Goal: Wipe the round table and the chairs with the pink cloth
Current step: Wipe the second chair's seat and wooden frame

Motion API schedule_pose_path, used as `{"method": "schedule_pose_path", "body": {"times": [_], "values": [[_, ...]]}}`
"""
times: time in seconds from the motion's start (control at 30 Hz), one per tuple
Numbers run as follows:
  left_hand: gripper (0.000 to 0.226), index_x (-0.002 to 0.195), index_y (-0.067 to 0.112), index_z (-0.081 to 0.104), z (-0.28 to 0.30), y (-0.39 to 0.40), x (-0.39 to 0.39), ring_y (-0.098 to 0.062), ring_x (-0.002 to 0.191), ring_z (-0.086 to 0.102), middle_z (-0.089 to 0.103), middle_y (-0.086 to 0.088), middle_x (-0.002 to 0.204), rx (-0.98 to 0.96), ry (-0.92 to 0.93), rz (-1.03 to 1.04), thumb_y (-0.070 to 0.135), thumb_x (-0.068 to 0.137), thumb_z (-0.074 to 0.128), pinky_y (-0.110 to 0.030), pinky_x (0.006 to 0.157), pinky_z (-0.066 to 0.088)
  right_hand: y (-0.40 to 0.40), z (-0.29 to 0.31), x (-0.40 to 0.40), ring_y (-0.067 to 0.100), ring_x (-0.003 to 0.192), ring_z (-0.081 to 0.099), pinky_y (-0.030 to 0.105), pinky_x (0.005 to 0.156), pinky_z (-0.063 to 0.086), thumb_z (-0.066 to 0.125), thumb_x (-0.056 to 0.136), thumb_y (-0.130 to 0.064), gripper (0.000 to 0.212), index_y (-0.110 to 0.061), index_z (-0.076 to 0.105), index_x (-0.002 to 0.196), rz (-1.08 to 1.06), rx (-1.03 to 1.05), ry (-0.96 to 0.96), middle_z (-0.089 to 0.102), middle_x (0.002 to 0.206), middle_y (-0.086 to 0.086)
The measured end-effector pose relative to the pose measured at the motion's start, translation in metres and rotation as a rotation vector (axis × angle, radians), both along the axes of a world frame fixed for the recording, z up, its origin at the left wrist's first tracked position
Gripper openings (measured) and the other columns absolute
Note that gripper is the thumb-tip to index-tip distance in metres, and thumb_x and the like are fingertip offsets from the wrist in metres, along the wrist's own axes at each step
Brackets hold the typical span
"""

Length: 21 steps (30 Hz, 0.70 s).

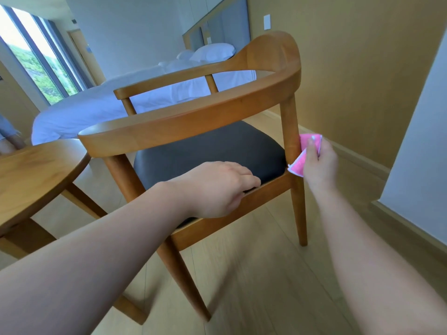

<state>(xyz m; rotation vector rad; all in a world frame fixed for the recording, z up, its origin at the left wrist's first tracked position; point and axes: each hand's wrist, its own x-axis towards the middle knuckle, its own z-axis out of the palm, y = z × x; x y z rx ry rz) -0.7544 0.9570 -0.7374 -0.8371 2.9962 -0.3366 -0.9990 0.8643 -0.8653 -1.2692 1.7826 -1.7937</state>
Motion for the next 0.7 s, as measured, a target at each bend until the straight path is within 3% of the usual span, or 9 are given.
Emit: {"method": "schedule_pose_path", "body": {"times": [0.1,0.2,0.27,0.37,0.5,0.63,0.7], "values": [[0.036,0.13,0.021,0.052,0.015,0.003,-0.019,-0.017,0.111,0.052,0.059,0.003,0.119,-0.084,0.02,-0.026,0.017,0.096,0.039,-0.037,0.087,0.048,0.01,0.048,-0.011,0.005,0.088,0.059,0.013,0.061,0.041,0.045,0.098,-0.042,0.029,-0.02,0.058,0.113,0.038,-0.109,-0.046,0.059,0.097,-0.008],[0.035,0.124,0.02,0.056,0.037,0.001,-0.044,-0.019,0.104,0.055,0.061,0.001,0.112,-0.165,0.101,-0.069,0.016,0.093,0.04,-0.037,0.077,0.049,0.025,0.092,-0.022,-0.01,0.066,0.053,0.006,0.052,0.037,0.047,0.096,-0.042,0.02,-0.027,0.056,0.085,0.083,-0.252,-0.042,0.052,0.074,-0.014],[0.035,0.123,0.018,0.058,0.057,-0.007,-0.062,-0.019,0.099,0.056,0.061,0.0,0.107,-0.185,0.2,-0.09,0.014,0.091,0.043,-0.037,0.076,0.048,0.034,0.117,-0.028,-0.009,0.056,0.046,0.007,0.05,0.035,0.048,0.095,-0.039,0.024,-0.024,0.054,0.078,0.114,-0.341,-0.016,0.047,0.065,-0.014],[0.029,0.115,0.009,0.061,0.09,-0.026,-0.088,-0.02,0.086,0.054,0.062,-0.004,0.097,-0.184,0.367,-0.134,0.011,0.089,0.048,-0.038,0.075,0.045,0.04,0.15,-0.034,-0.003,0.057,0.044,0.017,0.051,0.036,0.05,0.096,-0.036,0.03,-0.011,0.059,0.082,0.119,-0.429,0.014,0.047,0.064,-0.011],[0.02,0.103,0.007,0.064,0.13,-0.046,-0.106,-0.018,0.081,0.058,0.067,-0.004,0.092,-0.139,0.582,-0.128,0.02,0.09,0.055,-0.036,0.072,0.045,0.05,0.208,-0.022,0.019,0.064,0.053,0.028,0.057,0.041,0.05,0.097,-0.031,0.035,0.0,0.066,0.09,0.206,-0.476,0.083,0.059,0.075,0.021],[0.016,0.093,0.006,0.061,0.195,-0.058,-0.097,-0.024,0.074,0.06,0.064,-0.006,0.08,0.084,0.67,-0.099,0.021,0.091,0.056,-0.042,0.069,0.046,0.05,0.29,0.008,0.023,0.073,0.061,0.031,0.067,0.048,0.049,0.101,-0.021,0.029,-0.003,0.071,0.096,0.344,-0.397,0.118,0.068,0.081,0.017],[0.014,0.092,0.014,0.057,0.243,-0.066,-0.076,-0.018,0.072,0.06,0.064,0.0,0.078,0.141,0.689,-0.032,0.027,0.088,0.058,-0.038,0.067,0.047,0.046,0.338,0.029,0.014,0.064,0.059,0.028,0.056,0.046,0.045,0.102,-0.027,0.035,-0.003,0.07,0.095,0.437,-0.316,0.062,0.068,0.074,0.011]]}}
